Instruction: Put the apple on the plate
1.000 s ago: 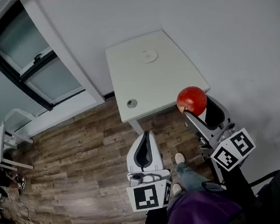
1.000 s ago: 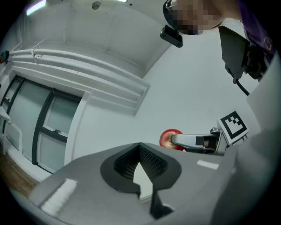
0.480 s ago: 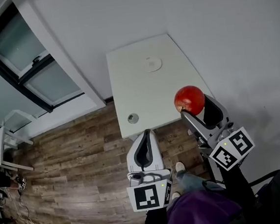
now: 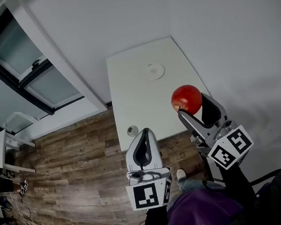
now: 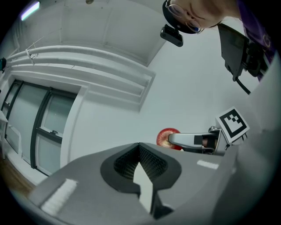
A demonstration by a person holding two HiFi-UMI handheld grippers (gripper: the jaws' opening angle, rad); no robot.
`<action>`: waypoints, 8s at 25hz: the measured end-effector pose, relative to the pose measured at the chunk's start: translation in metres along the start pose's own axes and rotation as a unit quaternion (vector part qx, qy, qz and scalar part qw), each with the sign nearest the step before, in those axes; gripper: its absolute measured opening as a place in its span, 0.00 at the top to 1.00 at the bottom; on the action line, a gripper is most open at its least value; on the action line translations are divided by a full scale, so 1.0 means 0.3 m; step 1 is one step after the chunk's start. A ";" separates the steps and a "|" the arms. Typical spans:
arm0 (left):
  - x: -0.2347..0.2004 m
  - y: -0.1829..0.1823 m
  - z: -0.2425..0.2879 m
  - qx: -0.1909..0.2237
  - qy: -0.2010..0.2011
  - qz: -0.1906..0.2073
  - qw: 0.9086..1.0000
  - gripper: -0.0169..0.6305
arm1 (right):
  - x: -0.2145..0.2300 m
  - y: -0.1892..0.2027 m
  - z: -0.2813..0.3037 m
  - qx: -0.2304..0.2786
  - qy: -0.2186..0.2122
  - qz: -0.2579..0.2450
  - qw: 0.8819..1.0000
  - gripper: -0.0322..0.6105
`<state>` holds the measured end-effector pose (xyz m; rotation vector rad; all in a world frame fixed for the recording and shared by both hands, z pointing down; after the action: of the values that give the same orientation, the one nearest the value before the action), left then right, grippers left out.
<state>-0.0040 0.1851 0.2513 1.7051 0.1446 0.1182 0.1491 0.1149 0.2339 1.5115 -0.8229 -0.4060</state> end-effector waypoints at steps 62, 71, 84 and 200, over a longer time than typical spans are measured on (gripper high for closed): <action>-0.383 0.536 1.158 -0.134 0.112 -0.060 0.983 0.96 | 0.738 0.395 0.981 -0.127 0.096 0.041 0.986 0.44; -0.384 0.662 1.182 -0.172 0.111 -0.058 0.977 0.96 | 0.802 0.505 1.023 -0.170 0.093 0.050 0.980 0.44; -0.345 0.739 1.154 -0.219 0.127 -0.064 0.965 0.96 | 0.820 0.586 1.011 -0.209 0.103 0.064 0.970 0.44; -0.398 0.309 1.145 -0.051 0.054 -0.023 0.997 0.96 | 0.648 0.073 1.048 0.013 0.036 -0.061 0.997 0.94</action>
<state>-0.0636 -0.1826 0.2961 1.5920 0.2540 0.1820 0.0582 -0.2433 0.2564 1.5956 -0.6833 -0.4297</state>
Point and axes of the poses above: the fingertips, and each gripper's own axes: z forward along the fingers, x to its right, y out of its underside, the point moved 4 cm from there along -z, backward along the fingers, and after that the axes turned 3 degrees about z, right-handed, at the moved point
